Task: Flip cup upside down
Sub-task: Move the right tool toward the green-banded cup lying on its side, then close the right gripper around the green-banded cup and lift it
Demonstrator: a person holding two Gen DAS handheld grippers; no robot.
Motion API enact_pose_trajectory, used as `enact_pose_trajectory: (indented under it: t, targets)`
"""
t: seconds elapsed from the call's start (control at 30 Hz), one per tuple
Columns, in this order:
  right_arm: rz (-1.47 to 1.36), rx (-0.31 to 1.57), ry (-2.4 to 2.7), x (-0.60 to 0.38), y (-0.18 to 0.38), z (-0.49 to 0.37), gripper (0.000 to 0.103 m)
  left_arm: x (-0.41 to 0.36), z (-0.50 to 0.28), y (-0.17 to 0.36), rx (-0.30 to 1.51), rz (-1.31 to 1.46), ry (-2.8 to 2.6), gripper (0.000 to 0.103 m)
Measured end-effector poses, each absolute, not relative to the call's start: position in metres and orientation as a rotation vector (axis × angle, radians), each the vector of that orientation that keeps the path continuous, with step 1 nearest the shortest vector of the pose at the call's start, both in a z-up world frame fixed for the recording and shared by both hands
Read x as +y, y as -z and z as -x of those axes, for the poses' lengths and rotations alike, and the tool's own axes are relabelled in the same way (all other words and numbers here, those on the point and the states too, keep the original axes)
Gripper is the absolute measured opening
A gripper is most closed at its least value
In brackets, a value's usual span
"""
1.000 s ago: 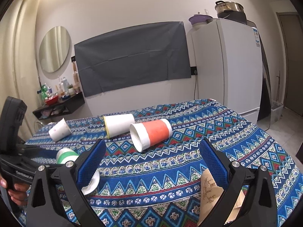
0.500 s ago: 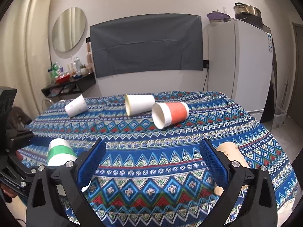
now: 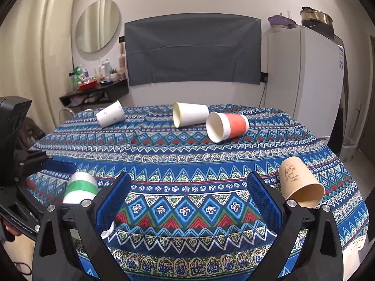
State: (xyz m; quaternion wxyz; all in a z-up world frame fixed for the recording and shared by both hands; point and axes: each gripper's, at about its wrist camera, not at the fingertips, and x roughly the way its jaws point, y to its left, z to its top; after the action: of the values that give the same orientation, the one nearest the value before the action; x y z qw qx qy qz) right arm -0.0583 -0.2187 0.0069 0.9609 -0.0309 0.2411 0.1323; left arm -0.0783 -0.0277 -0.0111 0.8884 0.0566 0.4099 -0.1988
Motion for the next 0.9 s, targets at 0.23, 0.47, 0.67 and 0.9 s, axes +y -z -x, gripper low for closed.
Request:
enact_pose_trajectory:
  t: [0.23,0.47,0.67,0.9]
  targets:
    - [0.046,0.507,-0.282,-0.218,-0.013,0.052,0.095,-0.023,0.084,0.006,0.834,-0.119,0.416,0.097]
    - [0.068,0.56,-0.329,-0.209,-0.018,0.039,0.095,-0.015,0.088,0.002,0.829,-0.099,0.421,0.097]
    - [0.113,0.649,-0.374,-0.194,-0.017,0.024,0.095,-0.005,0.097,0.0,0.81,-0.101,0.424,0.097]
    - [0.121,0.774,-0.537,-0.163,-0.015,0.004,0.095,0.007,0.109,-0.007,0.791,-0.09,0.421,0.097]
